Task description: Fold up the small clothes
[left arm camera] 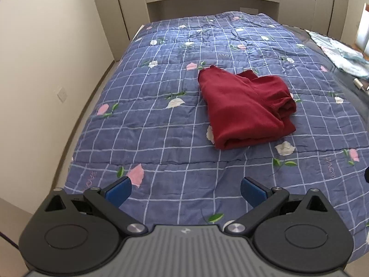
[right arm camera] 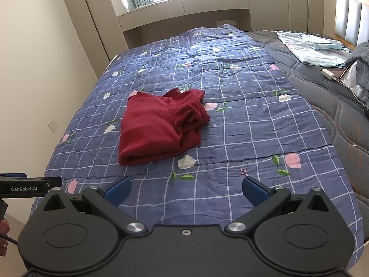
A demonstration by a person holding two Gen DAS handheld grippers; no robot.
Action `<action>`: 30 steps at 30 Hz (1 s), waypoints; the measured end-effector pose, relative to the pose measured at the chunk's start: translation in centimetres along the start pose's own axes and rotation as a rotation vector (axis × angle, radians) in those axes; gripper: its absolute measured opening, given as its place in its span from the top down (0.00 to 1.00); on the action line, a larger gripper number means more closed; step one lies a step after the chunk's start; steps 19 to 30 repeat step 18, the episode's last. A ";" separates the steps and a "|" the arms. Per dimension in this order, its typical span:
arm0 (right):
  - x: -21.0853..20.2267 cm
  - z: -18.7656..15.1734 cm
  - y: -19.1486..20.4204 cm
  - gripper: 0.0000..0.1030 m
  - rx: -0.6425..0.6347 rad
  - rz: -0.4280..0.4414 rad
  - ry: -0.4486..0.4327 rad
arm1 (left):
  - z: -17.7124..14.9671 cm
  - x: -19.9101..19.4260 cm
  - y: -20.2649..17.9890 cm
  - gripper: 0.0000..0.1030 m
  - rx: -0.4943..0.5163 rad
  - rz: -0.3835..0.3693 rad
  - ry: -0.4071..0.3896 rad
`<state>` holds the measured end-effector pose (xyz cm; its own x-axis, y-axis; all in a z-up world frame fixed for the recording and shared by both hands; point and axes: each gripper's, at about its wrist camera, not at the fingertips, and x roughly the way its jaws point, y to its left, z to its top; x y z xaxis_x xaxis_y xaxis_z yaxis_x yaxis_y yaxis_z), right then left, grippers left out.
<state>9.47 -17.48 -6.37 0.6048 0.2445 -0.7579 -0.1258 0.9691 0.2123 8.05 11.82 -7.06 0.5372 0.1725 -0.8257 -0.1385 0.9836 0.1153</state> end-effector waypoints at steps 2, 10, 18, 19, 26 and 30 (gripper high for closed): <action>0.1 0.1 -0.1 0.01 0.001 0.000 0.005 | 0.1 0.1 -0.2 0.00 0.006 -0.009 0.003; 1.0 0.5 -1.1 0.01 0.007 0.000 0.032 | 0.5 1.1 -1.3 0.00 0.022 -0.024 0.040; 2.3 1.0 -2.6 0.01 0.020 0.006 0.070 | 1.2 2.3 -2.6 0.00 0.032 -0.022 0.073; 2.3 1.0 -2.6 0.01 0.020 0.006 0.070 | 1.2 2.3 -2.6 0.00 0.032 -0.022 0.073; 2.3 1.0 -2.6 0.01 0.020 0.006 0.070 | 1.2 2.3 -2.6 0.00 0.032 -0.022 0.073; 2.3 1.0 -2.6 0.01 0.020 0.006 0.070 | 1.2 2.3 -2.6 0.00 0.032 -0.022 0.073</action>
